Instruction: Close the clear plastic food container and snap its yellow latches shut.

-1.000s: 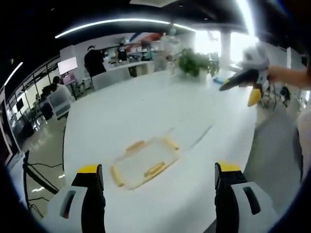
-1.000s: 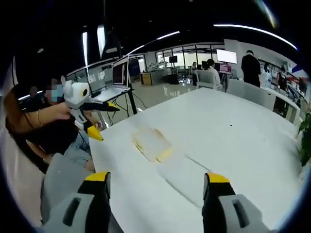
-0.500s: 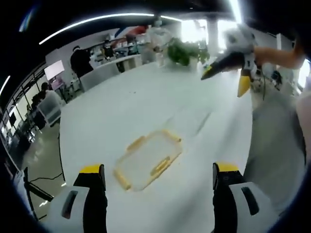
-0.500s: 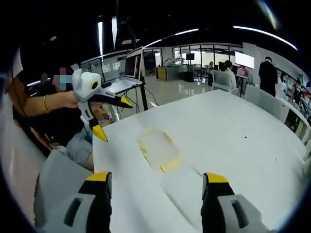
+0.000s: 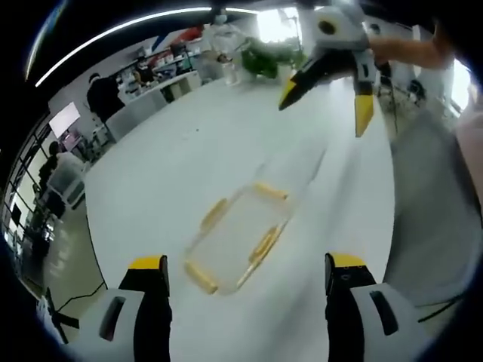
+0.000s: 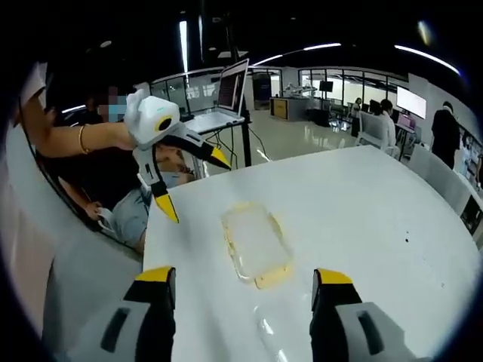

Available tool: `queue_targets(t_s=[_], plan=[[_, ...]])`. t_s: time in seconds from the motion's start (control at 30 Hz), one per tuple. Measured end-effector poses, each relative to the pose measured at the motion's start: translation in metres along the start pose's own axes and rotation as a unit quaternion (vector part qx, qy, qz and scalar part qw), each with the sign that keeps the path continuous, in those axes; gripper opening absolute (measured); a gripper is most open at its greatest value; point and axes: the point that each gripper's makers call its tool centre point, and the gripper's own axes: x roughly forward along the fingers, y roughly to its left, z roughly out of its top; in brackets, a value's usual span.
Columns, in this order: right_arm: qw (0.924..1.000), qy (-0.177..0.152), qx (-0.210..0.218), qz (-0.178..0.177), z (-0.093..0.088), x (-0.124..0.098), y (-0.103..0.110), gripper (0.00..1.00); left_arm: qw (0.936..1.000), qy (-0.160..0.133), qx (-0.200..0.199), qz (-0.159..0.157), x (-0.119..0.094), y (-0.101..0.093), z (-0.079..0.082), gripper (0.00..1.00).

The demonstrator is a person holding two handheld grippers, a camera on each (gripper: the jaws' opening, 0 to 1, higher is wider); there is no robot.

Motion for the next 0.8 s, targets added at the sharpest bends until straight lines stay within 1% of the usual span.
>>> queue_targets(t_s=[0.13, 0.2, 0.3, 0.33, 0.43, 0.6, 0.7, 0.8], plan=[[0.9999, 0.012, -0.007, 0.006, -0.004, 0.008, -0.006, 0.72, 0.9999, 0.013, 0.009, -0.006, 0.006, 0.006, -0.005, 0.83], [0.9995, 0.022, -0.019, 0.012, -0.008, 0.014, -0.006, 0.70, 0.9997, 0.018, 0.013, -0.010, 0.012, 0.010, -0.010, 0.82], [0.9984, 0.043, -0.033, 0.020, -0.013, 0.026, -0.008, 0.70, 0.9989, 0.036, 0.025, -0.019, 0.022, 0.012, -0.018, 0.82], [0.9978, 0.051, -0.039, 0.020, -0.014, 0.031, -0.009, 0.70, 0.9982, 0.048, 0.028, -0.022, 0.026, 0.014, -0.022, 0.83], [0.9968, 0.058, -0.048, 0.026, -0.014, 0.041, -0.009, 0.70, 0.9964, 0.064, 0.048, -0.030, 0.032, 0.017, -0.027, 0.83], [0.9944, 0.076, -0.063, 0.039, -0.012, 0.052, -0.008, 0.70, 0.9952, 0.070, 0.058, -0.037, 0.037, 0.024, -0.029, 0.83], [0.9915, 0.093, -0.082, 0.039, -0.015, 0.057, -0.012, 0.70, 0.9944, 0.077, 0.061, -0.038, 0.039, 0.028, -0.032, 0.82], [0.9901, 0.103, -0.086, 0.041, -0.018, 0.061, -0.017, 0.70, 0.9928, 0.089, 0.067, -0.043, 0.040, 0.032, -0.037, 0.80]])
